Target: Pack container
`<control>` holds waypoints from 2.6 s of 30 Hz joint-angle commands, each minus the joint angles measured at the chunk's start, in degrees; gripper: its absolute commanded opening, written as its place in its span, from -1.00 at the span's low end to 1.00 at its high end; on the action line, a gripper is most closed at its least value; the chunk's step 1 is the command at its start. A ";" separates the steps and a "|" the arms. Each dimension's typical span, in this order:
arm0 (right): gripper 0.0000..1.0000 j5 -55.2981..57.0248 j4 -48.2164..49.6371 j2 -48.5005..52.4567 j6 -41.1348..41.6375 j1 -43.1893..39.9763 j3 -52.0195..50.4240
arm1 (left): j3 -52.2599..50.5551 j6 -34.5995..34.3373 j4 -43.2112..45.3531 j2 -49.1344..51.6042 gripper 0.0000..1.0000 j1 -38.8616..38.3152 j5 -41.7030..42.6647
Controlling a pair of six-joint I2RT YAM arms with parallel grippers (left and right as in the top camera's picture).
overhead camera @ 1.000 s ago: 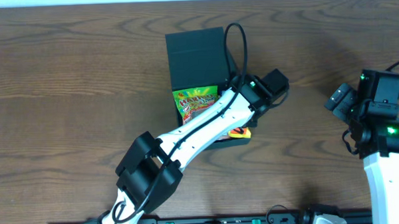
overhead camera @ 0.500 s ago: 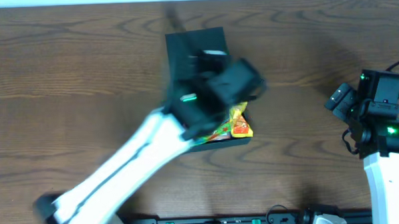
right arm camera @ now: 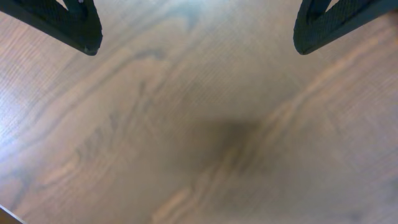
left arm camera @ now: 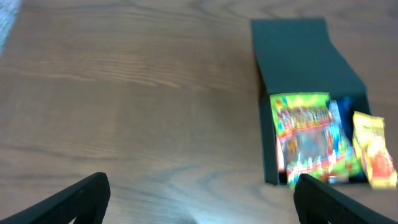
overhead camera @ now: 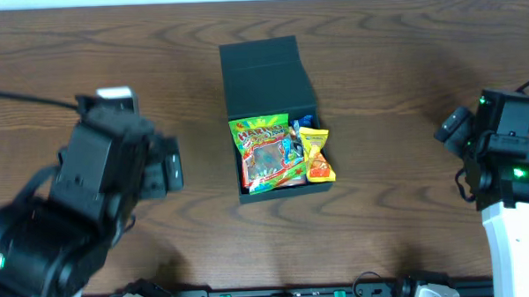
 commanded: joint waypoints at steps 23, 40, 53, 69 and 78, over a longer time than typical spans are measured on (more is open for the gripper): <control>0.99 -21.29 -17.68 0.17 -8.68 31.28 13.94 | -23.63 18.32 15.69 4.85 0.90 48.72 38.64; 0.17 -16.63 -13.00 18.86 3.10 40.94 12.79 | -23.63 18.23 14.40 13.94 0.90 53.86 33.83; -0.97 -16.22 -7.02 26.36 2.84 39.87 10.84 | -23.63 18.23 14.40 14.03 0.91 53.86 33.83; -0.97 -22.16 8.92 26.36 -0.48 40.02 -3.85 | -23.63 18.23 14.40 14.03 0.90 53.86 33.86; -0.97 -20.11 11.91 26.29 -0.63 40.11 -7.26 | -23.63 18.21 14.40 14.03 0.91 53.86 33.83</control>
